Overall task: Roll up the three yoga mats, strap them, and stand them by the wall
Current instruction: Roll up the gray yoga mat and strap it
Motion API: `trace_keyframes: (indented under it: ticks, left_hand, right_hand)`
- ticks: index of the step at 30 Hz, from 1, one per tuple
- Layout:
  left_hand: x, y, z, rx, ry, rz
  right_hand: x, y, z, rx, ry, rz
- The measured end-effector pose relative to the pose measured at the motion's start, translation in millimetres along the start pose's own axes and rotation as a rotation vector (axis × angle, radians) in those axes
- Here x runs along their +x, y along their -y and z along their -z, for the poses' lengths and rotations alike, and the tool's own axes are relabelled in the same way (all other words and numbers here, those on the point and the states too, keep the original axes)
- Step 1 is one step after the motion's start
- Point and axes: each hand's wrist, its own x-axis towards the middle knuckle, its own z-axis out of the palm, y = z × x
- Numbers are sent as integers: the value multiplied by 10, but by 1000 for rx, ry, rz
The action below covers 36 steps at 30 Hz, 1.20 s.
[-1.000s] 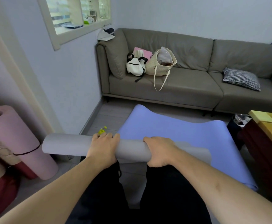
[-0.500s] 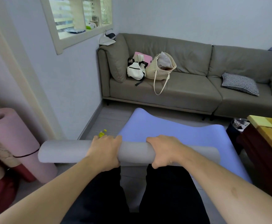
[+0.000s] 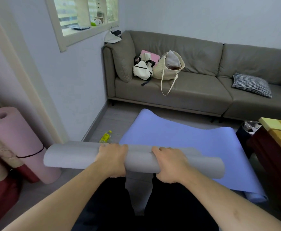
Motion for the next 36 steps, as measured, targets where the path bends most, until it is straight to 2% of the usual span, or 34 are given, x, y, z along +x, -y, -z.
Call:
trace_keyframes:
  ticks: [7,9,11,13,16,20,24,29,36]
  left_hand:
    - [-43,12,-172,54,-124,3]
    - [-26,18,-123,24,-118,6]
    - [-4,34,-70,5,-109,2]
    - [3,46,-41,-8,-106,-7]
    - [6,50,27,-8,-123,-29]
    - [19,104,261,-3,-186,-33]
    - [-34,166,442,-79,-60,-21]
    - [-96,133,337,-138,128,-33]
    - [-67,0,22,14,-6,-53]
  right_hand:
    - [169,-72,173,116,175,2]
    - [164,-58,154,108,136,-3]
    - [109,-28,64,84,28,-8]
    - [22,11,-88,2,-91,6]
    - [-61,45,-239,-98,-162,-16]
    - [18,-32,99,-125,-235,-2]
    - [30,-53,546,-88,-88,37]
    - [34,-20,478,1,126,45]
    - [204,-119,331,198,354,22]
